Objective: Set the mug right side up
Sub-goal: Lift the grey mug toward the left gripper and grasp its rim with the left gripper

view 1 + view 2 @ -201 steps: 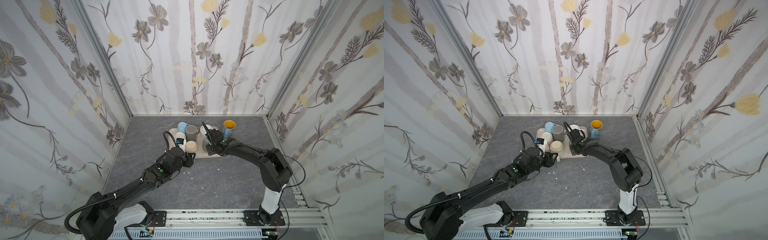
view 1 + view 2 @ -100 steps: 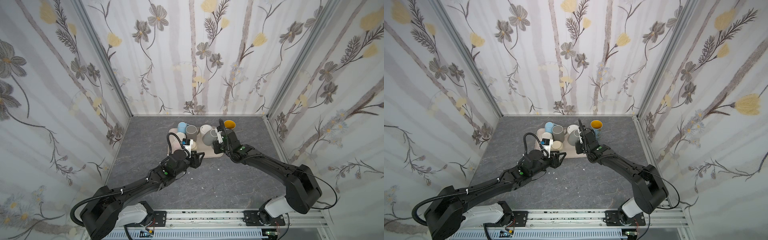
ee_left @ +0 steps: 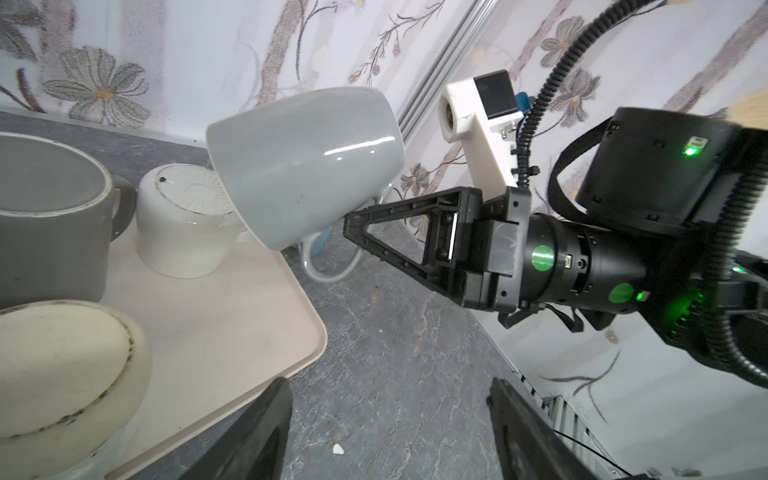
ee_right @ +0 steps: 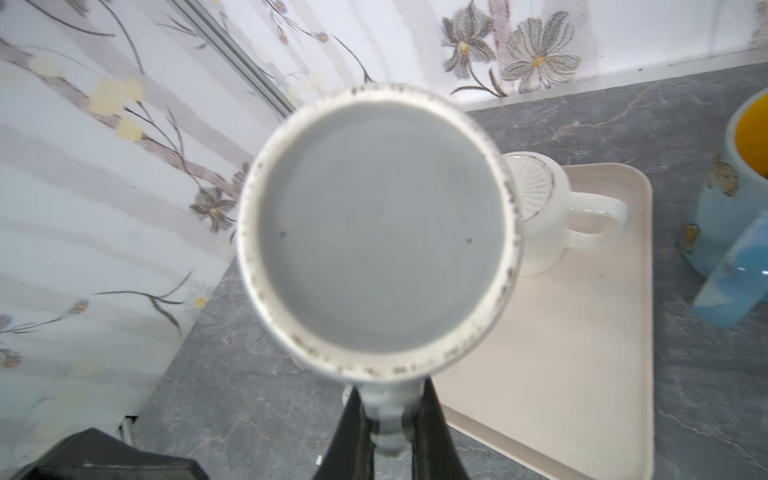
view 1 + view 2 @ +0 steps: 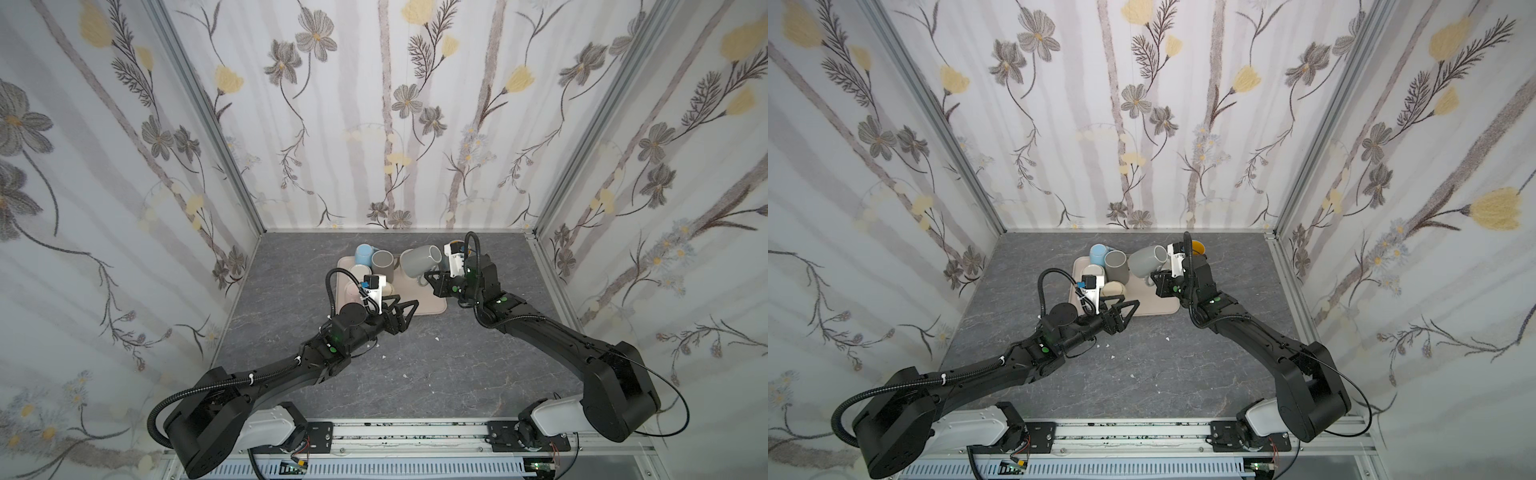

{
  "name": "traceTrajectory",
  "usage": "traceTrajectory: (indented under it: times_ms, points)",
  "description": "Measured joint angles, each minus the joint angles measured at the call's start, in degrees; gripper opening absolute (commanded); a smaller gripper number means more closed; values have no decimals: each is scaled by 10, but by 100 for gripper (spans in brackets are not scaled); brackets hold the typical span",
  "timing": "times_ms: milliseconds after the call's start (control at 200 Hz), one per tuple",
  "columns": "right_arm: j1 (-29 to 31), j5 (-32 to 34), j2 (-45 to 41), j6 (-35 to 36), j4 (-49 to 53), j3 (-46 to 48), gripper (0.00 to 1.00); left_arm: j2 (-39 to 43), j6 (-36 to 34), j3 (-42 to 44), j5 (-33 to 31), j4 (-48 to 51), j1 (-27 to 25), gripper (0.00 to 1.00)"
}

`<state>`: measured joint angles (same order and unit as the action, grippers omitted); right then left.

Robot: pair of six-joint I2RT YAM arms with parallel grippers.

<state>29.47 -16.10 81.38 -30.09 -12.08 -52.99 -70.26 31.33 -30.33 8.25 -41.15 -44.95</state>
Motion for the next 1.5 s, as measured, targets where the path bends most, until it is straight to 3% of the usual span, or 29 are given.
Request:
traceTrajectory:
  times_ms: [170, 500, 704, 979, 1079, 1174, 1219, 1274, 1344, 1499]
  points:
    - [-5, -57, 0, -50, -75, 6, 0, -4, 56, 11, 41, -60, 33, 76]
    - [-6, -177, 17, -136, -246, 17, 0, -57, 198, 21, 137, -205, 98, 66]
    - [-5, -247, 23, -181, -336, 28, 0, -62, 225, -5, 165, -247, 122, 57]
    - [0, -292, 37, -221, -419, 32, 0, -85, 228, -50, 193, -268, 125, 43]
    - [0, -305, 44, -238, -445, 33, 0, -96, 235, -58, 205, -288, 125, 33]
    - [0, -309, 46, -251, -468, 34, 0, -104, 242, -65, 209, -296, 125, 0]
    - [-1, -313, 46, -265, -479, 35, 0, -106, 241, -68, 216, -298, 127, 0]
    - [-2, -313, 42, -274, -486, 39, 7, -108, 236, -72, 223, -304, 126, 0]
    - [-2, -308, 31, -271, -486, 49, 23, -112, 237, -75, 230, -304, 125, 0]
    - [-5, -295, -1, -224, -454, 64, 51, -117, 241, -87, 235, -288, 116, 0]
